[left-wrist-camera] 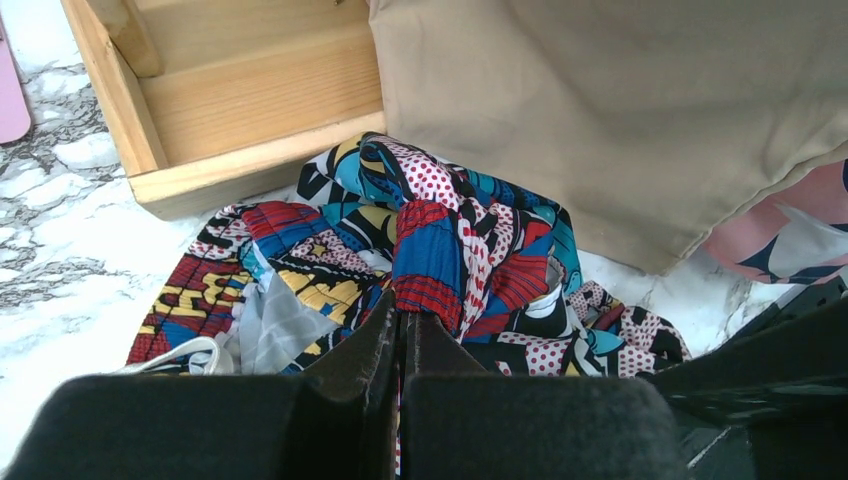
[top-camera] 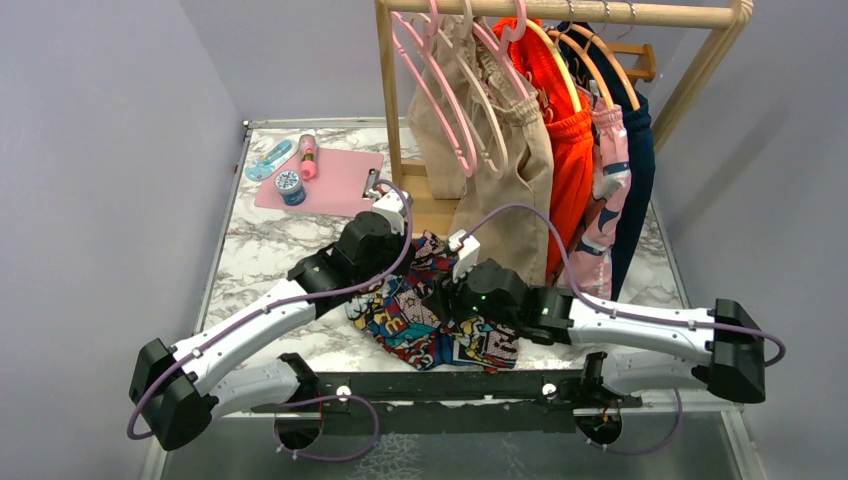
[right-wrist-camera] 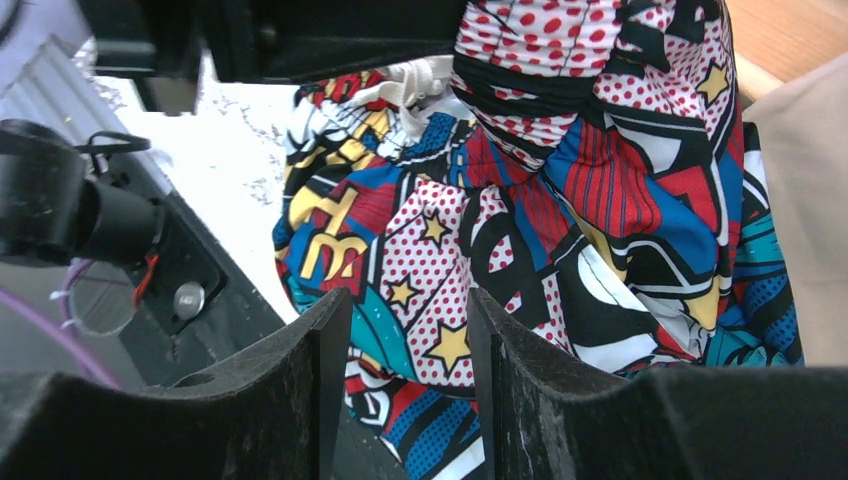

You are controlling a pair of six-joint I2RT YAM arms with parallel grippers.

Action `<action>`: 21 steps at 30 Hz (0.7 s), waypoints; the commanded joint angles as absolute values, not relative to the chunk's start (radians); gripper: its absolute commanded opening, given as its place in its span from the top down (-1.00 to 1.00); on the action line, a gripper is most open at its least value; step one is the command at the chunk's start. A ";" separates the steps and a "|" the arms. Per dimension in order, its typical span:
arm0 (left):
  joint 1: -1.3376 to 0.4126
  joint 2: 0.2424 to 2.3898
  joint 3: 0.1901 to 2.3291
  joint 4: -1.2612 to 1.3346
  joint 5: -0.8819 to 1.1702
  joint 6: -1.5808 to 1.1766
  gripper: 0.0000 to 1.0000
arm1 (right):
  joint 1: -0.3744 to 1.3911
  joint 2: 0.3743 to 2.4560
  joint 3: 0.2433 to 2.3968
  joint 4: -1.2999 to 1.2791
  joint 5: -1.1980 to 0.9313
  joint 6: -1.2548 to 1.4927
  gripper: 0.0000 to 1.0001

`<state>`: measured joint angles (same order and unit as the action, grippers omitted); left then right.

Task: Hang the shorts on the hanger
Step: Adjust the shorts at the center of the board.

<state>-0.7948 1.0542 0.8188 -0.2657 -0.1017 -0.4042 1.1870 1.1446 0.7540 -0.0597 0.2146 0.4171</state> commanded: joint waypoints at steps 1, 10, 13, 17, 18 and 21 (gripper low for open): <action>-0.793 1.039 0.803 -0.216 -0.097 -0.404 1.00 | 1.221 1.209 0.750 -0.003 0.419 0.501 0.01; -0.793 1.044 0.765 -0.198 -0.084 -0.392 1.00 | 1.221 1.316 0.819 -0.054 0.653 0.560 -0.08; -0.793 1.044 0.756 -0.186 -0.060 -0.389 1.00 | 1.221 1.282 0.799 0.027 0.598 0.491 -0.13; -0.793 1.046 0.750 -0.157 -0.016 -0.379 1.00 | 1.221 1.244 0.788 0.076 0.540 0.460 -0.16; -0.793 1.047 0.751 -0.147 -0.004 -0.378 1.00 | 1.221 1.239 0.790 0.083 0.536 0.459 -0.16; -0.793 1.053 0.759 -0.131 0.038 -0.369 1.00 | 1.220 1.218 0.785 0.104 0.547 0.469 -0.16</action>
<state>-0.7948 1.0531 0.7532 -0.2005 -0.0471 -0.3916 1.2163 1.2545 0.7788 0.0299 0.5396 0.4789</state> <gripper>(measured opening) 0.014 0.580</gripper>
